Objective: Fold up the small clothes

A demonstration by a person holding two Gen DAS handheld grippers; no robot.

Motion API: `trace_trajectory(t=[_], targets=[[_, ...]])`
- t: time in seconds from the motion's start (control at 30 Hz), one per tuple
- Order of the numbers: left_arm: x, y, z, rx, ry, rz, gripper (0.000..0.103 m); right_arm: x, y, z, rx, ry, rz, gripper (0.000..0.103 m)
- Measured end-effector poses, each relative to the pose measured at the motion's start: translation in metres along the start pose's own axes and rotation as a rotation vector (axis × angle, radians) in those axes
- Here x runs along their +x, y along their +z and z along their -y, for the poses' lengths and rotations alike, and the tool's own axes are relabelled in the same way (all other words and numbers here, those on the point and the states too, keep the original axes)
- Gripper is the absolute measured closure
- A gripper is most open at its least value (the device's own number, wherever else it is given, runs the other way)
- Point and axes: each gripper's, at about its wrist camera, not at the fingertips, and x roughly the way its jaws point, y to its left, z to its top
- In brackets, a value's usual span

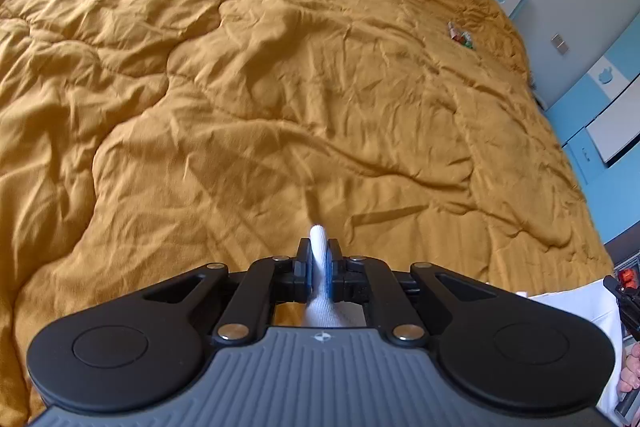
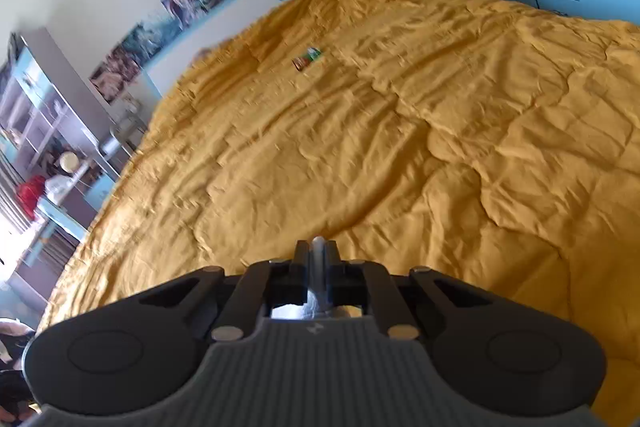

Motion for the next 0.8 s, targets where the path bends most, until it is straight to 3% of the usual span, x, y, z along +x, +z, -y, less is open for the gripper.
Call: trace_trajectory(t=[0.07, 0.13, 0.17, 0.23, 0.27, 0.33, 0.4, 0.43, 0.5, 0.6, 0.67, 0.7, 0.73, 0.8], targets=[[0.011, -0.011, -0.003, 0.019, 0.032, 0.007, 0.091, 0.014, -0.013, 0.005, -0.009, -0.07, -0.029, 0.101], [0.016, -0.023, -0.006, 0.064, 0.021, 0.064, 0.088, 0.024, -0.025, 0.014, 0.014, -0.141, -0.043, 0.095], [0.013, -0.028, -0.008, 0.086, 0.01, 0.079, 0.088, 0.027, -0.031, 0.021, 0.04, -0.197, -0.051, 0.085], [0.008, -0.026, -0.013, 0.076, -0.021, 0.091, 0.082, 0.02, -0.033, 0.028, 0.083, -0.217, -0.015, 0.076], [0.002, -0.024, -0.016, 0.059, -0.031, 0.103, 0.079, 0.013, -0.032, 0.028, 0.092, -0.252, 0.015, 0.065], [-0.021, -0.025, -0.018, 0.029, 0.025, 0.227, 0.072, -0.006, -0.026, 0.026, 0.061, -0.332, 0.085, 0.047], [-0.049, -0.031, -0.014, 0.052, 0.074, 0.362, 0.069, -0.031, -0.021, 0.02, -0.006, -0.299, 0.135, 0.047], [-0.065, -0.032, -0.01, 0.085, 0.063, 0.385, 0.068, -0.045, -0.021, 0.016, -0.035, -0.259, 0.155, 0.048], [-0.088, -0.037, -0.001, 0.119, 0.034, 0.358, 0.069, -0.077, -0.026, 0.002, -0.11, -0.169, 0.199, 0.048], [-0.12, -0.058, 0.023, 0.172, 0.056, 0.333, 0.07, -0.124, -0.048, -0.028, -0.223, -0.073, 0.267, 0.054], [-0.138, -0.08, 0.042, 0.213, 0.084, 0.322, 0.084, -0.151, -0.068, -0.05, -0.279, -0.01, 0.271, 0.075], [-0.145, -0.09, 0.049, 0.23, 0.093, 0.308, 0.088, -0.163, -0.081, -0.061, -0.301, 0.015, 0.269, 0.08], [-0.153, -0.102, 0.057, 0.235, 0.088, 0.285, 0.095, -0.173, -0.094, -0.071, -0.322, 0.043, 0.259, 0.094], [-0.167, -0.131, 0.068, 0.22, 0.005, 0.267, 0.099, -0.188, -0.122, -0.09, -0.341, 0.095, 0.216, 0.1]])
